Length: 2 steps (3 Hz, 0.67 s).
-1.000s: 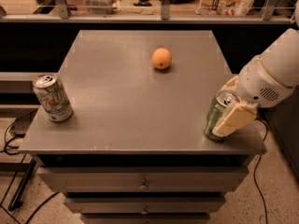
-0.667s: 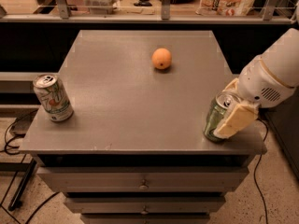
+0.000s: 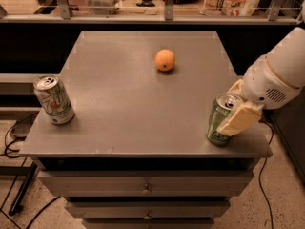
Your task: Move green can near 7up can
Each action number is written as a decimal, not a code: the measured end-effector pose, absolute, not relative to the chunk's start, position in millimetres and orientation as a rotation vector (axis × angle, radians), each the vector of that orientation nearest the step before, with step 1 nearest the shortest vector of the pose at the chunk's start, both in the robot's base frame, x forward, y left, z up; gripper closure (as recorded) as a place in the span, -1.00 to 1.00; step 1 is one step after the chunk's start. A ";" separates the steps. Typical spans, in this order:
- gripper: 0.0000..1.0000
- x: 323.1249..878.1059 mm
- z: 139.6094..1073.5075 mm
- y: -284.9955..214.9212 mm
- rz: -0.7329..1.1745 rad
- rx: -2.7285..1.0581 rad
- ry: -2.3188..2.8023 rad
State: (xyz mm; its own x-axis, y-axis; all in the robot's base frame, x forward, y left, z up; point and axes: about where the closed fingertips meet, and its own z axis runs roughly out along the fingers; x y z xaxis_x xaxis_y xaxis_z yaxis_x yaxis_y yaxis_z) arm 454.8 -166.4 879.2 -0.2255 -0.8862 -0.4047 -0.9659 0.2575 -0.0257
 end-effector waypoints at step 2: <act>1.00 455.3 923.6 -87.9 0.332 -1.830 1.960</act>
Offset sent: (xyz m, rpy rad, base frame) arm -0.0009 0.1522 0.0898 0.1100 -0.2068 0.3269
